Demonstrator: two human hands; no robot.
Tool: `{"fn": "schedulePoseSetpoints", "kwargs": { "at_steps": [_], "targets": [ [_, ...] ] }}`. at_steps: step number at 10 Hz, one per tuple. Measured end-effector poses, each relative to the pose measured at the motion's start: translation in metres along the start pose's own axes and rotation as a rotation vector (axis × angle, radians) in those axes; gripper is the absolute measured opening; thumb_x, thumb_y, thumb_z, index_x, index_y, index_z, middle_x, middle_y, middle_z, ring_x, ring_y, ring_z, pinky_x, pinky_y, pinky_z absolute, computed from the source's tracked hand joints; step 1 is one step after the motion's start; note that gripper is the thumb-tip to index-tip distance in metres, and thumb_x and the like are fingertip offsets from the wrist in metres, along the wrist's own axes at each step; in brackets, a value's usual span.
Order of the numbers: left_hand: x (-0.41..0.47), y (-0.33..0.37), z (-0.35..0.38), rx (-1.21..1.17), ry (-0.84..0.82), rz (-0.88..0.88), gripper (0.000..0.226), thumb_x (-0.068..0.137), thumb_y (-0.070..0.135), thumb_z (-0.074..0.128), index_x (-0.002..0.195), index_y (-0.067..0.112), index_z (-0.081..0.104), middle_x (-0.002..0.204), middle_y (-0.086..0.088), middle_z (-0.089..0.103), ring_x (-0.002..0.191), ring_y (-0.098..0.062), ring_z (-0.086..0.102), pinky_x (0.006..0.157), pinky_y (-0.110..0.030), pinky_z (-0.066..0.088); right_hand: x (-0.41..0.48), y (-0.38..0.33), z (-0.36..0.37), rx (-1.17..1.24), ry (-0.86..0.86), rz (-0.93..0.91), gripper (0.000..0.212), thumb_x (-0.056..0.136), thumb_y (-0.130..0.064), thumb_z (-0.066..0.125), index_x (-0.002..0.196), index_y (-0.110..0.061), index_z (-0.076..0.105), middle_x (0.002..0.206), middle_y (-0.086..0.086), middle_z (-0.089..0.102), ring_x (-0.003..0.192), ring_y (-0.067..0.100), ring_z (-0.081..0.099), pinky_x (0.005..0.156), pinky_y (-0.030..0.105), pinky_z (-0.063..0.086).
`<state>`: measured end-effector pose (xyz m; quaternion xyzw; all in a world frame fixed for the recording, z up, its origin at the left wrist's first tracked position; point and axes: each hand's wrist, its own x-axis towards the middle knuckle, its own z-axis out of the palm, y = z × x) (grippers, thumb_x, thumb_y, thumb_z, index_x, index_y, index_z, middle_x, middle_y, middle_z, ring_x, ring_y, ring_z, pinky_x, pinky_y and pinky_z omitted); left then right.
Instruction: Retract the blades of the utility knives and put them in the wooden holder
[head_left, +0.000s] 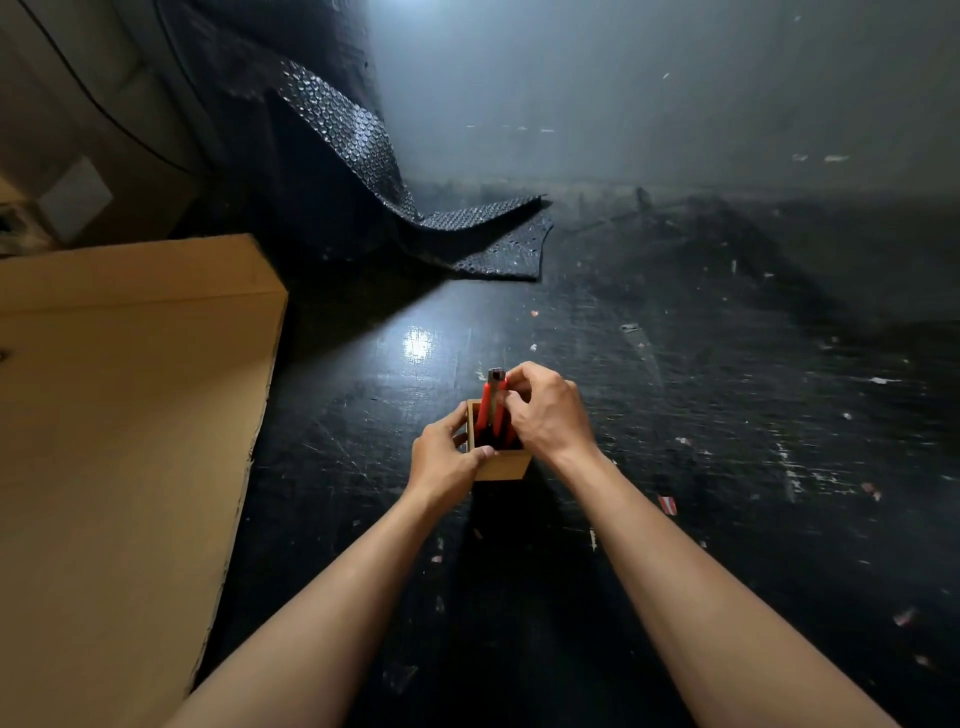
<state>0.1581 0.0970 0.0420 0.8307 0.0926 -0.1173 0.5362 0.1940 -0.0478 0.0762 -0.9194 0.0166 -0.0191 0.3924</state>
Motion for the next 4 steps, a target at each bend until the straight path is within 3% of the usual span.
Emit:
{"fn": "schedulePoseSetpoints", "kwargs": {
  "at_steps": [1,2,4],
  "targets": [
    [0.001,-0.001,0.002,0.028,0.013,0.003,0.059,0.083,0.007,0.082,0.136,0.025,0.066,0.130,-0.001,0.073,0.117,-0.012,0.063,0.107,-0.031,0.049,-0.001,0.000,-0.004,-0.010,-0.029,0.008,0.012,0.094,-0.019,0.064,0.100,-0.014,0.073,0.096,0.006,0.077,0.089,0.022,0.072,0.077,0.036,0.060],
    [0.000,-0.001,0.003,0.063,0.031,-0.030,0.063,0.085,0.006,0.080,0.143,0.022,0.061,0.138,-0.004,0.069,0.129,-0.022,0.063,0.111,-0.041,0.049,-0.005,-0.005,-0.013,-0.010,-0.047,0.017,0.021,0.093,-0.016,0.066,0.112,-0.009,0.071,0.108,0.009,0.076,0.101,0.023,0.070,0.089,0.033,0.055],
    [-0.018,0.000,-0.008,-0.004,0.076,-0.086,0.075,0.084,0.007,0.083,0.151,0.007,0.049,0.149,-0.014,0.058,0.132,-0.027,0.062,0.110,-0.040,0.049,-0.019,-0.023,-0.052,0.010,0.044,-0.068,0.023,0.092,-0.014,0.066,0.114,-0.010,0.070,0.106,0.008,0.076,0.097,0.019,0.071,0.089,0.034,0.059]
  ]
}}
